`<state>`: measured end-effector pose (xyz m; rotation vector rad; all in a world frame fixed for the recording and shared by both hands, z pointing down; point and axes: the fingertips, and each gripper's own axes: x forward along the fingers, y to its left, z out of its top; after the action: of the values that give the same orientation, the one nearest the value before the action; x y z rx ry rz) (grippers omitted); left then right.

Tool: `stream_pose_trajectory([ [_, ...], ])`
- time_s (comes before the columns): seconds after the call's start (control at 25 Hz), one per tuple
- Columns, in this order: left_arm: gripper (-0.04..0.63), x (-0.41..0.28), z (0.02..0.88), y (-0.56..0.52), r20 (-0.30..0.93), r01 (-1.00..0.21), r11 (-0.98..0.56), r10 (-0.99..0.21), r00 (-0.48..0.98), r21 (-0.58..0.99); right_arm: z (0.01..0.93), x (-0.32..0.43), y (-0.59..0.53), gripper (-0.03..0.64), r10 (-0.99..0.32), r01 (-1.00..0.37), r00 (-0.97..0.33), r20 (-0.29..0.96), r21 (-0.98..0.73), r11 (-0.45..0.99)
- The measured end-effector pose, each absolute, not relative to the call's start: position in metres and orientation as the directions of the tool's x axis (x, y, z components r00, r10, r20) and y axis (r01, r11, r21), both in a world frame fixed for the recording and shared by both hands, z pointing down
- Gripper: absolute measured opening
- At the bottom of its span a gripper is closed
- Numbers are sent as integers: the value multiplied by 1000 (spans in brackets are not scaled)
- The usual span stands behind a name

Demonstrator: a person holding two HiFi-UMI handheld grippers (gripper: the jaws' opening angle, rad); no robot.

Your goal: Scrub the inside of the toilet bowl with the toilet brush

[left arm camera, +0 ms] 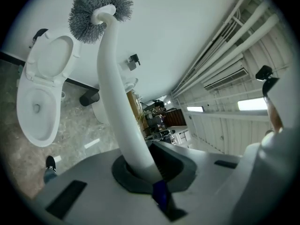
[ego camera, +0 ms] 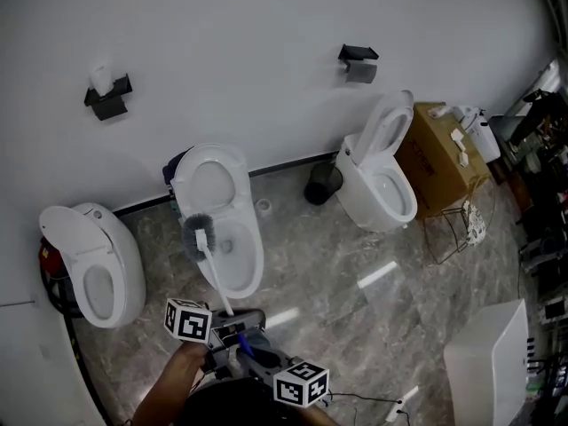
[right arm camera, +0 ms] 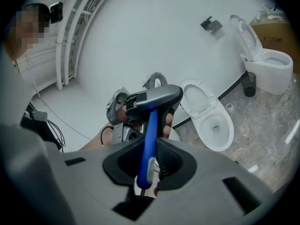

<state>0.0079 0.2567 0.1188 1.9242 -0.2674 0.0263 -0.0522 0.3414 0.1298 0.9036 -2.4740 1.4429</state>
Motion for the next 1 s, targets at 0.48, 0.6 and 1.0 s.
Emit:
stream_pose_trajectory([
  [0.48, 0, 56, 181, 171, 217, -241, -186, -140, 966, 953, 176, -6, 255, 63, -342, -514, -839, 424, -824, 239],
  [0.6, 0, 60, 204, 163, 222, -236, -132, -115, 968, 963, 194, -4, 243, 63, -312, -508, -843, 437, -838, 198],
  [1.0, 0, 45, 334, 134, 219, -216, 65, -36, 975, 974, 310, -25, 206, 63, -261, -511, -831, 491, -859, 10],
])
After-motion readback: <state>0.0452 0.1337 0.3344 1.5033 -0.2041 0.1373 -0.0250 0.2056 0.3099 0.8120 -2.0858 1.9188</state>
